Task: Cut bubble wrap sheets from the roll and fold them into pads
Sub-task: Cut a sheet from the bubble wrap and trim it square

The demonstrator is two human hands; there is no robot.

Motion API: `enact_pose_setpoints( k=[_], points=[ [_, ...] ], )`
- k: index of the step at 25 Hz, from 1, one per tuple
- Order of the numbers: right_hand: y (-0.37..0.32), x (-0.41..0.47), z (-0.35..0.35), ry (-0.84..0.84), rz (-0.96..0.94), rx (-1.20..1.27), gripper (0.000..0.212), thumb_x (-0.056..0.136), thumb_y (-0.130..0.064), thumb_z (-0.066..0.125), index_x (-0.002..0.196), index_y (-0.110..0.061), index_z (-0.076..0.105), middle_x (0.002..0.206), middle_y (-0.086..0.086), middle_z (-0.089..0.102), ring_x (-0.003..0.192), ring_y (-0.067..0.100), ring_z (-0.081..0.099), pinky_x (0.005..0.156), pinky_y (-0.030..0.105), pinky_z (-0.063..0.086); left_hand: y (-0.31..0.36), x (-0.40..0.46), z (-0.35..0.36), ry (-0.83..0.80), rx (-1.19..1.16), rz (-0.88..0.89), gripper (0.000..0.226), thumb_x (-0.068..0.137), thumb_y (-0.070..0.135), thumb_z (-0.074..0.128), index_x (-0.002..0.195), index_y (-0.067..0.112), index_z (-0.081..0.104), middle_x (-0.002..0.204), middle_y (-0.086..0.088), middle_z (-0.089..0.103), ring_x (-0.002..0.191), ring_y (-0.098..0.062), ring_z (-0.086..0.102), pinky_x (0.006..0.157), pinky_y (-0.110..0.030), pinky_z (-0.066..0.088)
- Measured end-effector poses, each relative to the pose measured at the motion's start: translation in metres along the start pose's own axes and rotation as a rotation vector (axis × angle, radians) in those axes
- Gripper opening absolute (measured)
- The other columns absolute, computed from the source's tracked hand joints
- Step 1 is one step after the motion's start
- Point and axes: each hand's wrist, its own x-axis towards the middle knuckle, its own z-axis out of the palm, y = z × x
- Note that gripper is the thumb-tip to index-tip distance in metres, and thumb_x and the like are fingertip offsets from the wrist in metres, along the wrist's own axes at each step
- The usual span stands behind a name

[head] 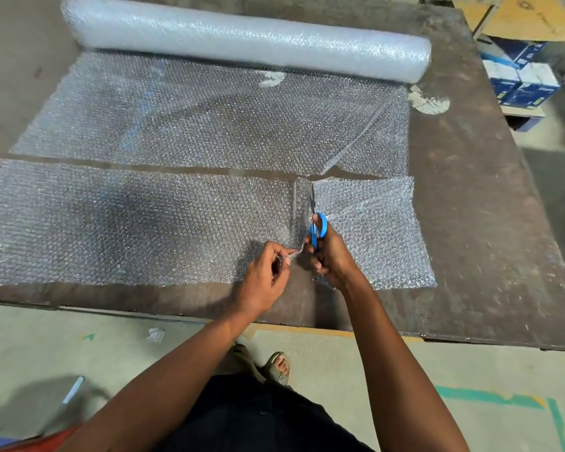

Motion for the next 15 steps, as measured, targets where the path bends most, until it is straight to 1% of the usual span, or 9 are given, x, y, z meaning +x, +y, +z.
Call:
enact_pose_setpoints(
  k=[2, 3, 6, 9, 12, 13, 15],
  points=[
    [-0.002, 0.003, 0.000, -0.001, 0.000, -0.014, 0.076, 0.078, -0.087, 0.060, 0.090, -0.012, 0.063, 0.068, 0.003, 0.051, 0.043, 0.017, 0.034, 0.037, 0.021, 0.022, -0.002, 0.000, 0.000, -0.005, -0.008, 0.000, 0.014, 0.103, 0.031, 0.053, 0.110, 0.020, 0.051, 0.094, 0.004, 0.068, 0.083, -0.014, 0.069, 0.072, -0.043, 0.055],
    [-0.004, 0.004, 0.000, -0.002, 0.002, -0.019, 0.077, 0.078, -0.088, 0.060, 0.090, -0.012, 0.063, 0.068, 0.003, 0.051, 0.043, 0.017, 0.034, 0.037, 0.021, 0.021, -0.001, -0.001, 0.000, -0.003, -0.010, 0.002, 0.015, 0.102, 0.033, 0.053, 0.110, 0.020, 0.051, 0.093, 0.005, 0.068, 0.082, -0.015, 0.068, 0.071, -0.044, 0.054],
    [-0.008, 0.010, 0.002, -0.013, 0.018, -0.024, 0.073, 0.080, -0.085, 0.058, 0.089, -0.013, 0.063, 0.068, 0.001, 0.051, 0.041, 0.014, 0.033, 0.035, 0.021, 0.020, 0.001, -0.001, 0.000, 0.012, -0.017, 0.013, 0.014, 0.102, 0.030, 0.054, 0.109, 0.018, 0.052, 0.088, 0.014, 0.063, 0.076, -0.015, 0.065, 0.069, -0.044, 0.052],
    [-0.012, 0.012, 0.001, -0.035, 0.049, 0.015, 0.066, 0.090, -0.079, 0.055, 0.088, -0.013, 0.062, 0.068, 0.000, 0.049, 0.040, 0.012, 0.031, 0.034, 0.021, 0.018, 0.001, 0.000, 0.000, 0.013, -0.022, 0.020, 0.011, 0.102, 0.025, 0.056, 0.108, 0.016, 0.053, 0.091, 0.026, 0.063, 0.077, -0.011, 0.064, 0.070, -0.041, 0.052],
    [-0.018, 0.010, 0.001, -0.047, 0.076, 0.049, 0.061, 0.101, -0.071, 0.048, 0.087, -0.012, 0.060, 0.066, -0.001, 0.047, 0.039, 0.010, 0.030, 0.033, 0.021, 0.019, 0.000, 0.000, 0.000, 0.017, -0.023, 0.015, 0.012, 0.103, 0.028, 0.054, 0.109, 0.018, 0.052, 0.088, 0.022, 0.061, 0.078, -0.005, 0.062, 0.070, -0.041, 0.051],
    [-0.021, 0.010, 0.001, -0.051, 0.081, 0.056, 0.060, 0.101, -0.070, 0.048, 0.087, -0.012, 0.060, 0.067, -0.001, 0.046, 0.039, 0.010, 0.030, 0.033, 0.021, 0.019, 0.000, 0.001, 0.000, 0.026, -0.022, 0.013, 0.014, 0.103, 0.030, 0.053, 0.109, 0.017, 0.052, 0.089, 0.023, 0.062, 0.078, -0.001, 0.061, 0.070, -0.038, 0.050],
    [-0.023, 0.011, 0.002, -0.063, 0.087, 0.072, 0.059, 0.101, -0.069, 0.051, 0.088, -0.012, 0.059, 0.067, -0.001, 0.046, 0.039, 0.010, 0.029, 0.032, 0.022, 0.018, -0.001, 0.002, -0.001, 0.036, -0.012, 0.018, 0.014, 0.103, 0.028, 0.054, 0.107, 0.014, 0.053, 0.092, 0.032, 0.061, 0.079, 0.010, 0.058, 0.069, -0.027, 0.045]
  ],
)
